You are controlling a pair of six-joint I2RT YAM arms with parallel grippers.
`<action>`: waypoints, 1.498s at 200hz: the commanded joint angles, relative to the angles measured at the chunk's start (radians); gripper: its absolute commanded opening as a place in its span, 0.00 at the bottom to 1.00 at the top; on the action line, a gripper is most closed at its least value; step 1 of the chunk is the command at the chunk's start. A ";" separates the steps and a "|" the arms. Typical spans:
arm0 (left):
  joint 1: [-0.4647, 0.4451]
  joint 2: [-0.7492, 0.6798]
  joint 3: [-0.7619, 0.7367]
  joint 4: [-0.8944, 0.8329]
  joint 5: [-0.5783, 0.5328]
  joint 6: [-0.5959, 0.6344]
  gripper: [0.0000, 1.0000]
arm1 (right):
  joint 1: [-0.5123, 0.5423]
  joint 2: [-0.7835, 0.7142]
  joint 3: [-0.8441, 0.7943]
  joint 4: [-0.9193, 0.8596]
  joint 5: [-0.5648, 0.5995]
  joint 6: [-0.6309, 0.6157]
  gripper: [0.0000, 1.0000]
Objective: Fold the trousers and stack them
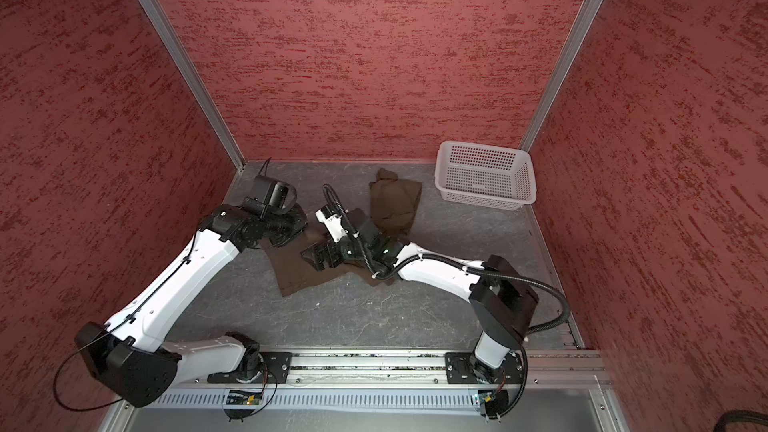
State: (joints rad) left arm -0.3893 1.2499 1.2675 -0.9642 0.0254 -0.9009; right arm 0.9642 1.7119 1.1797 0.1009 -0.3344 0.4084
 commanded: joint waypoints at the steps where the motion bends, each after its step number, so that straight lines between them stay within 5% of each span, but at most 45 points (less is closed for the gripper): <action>1: 0.029 -0.024 -0.022 0.049 0.059 0.008 0.00 | 0.013 0.070 0.041 0.079 -0.010 0.028 0.88; 8: 0.034 -0.027 -0.023 0.051 0.077 0.008 0.00 | 0.012 0.080 0.041 0.082 0.013 0.029 0.77; 20: 0.040 -0.029 -0.020 0.057 0.115 0.014 0.00 | 0.010 0.083 0.041 0.084 0.063 0.027 0.36; 47: 0.080 -0.049 -0.027 0.067 0.259 0.036 0.00 | -0.017 0.065 0.036 0.050 0.105 0.007 0.00; 85: 0.179 -0.149 -0.058 -0.012 0.393 0.095 0.00 | -0.026 -0.026 -0.058 -0.097 0.119 -0.071 0.00; 129: 0.385 -0.237 -0.016 -0.226 0.251 0.221 0.57 | 0.018 -0.085 -0.264 -0.182 0.251 -0.139 0.00; 192: 0.411 -0.032 -0.231 -0.034 0.276 0.157 0.76 | 0.059 -0.136 -0.458 -0.163 0.445 -0.151 0.00; 222: 0.369 0.080 -0.262 0.012 0.196 0.171 0.72 | 0.059 -0.165 -0.507 -0.148 0.480 -0.098 0.00; 262: 0.368 0.174 -0.300 0.022 0.141 0.206 0.64 | 0.038 -0.286 -0.461 -0.170 0.439 -0.046 0.53; 299: 0.366 0.216 -0.352 0.079 0.158 0.207 0.37 | -0.061 -0.364 -0.284 -0.252 0.391 -0.137 0.61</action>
State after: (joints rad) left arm -0.0227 1.4399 0.9451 -0.9314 0.1989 -0.7082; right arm 0.9695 1.3964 0.7624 -0.1219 0.0860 0.3294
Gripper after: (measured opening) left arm 0.425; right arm 0.591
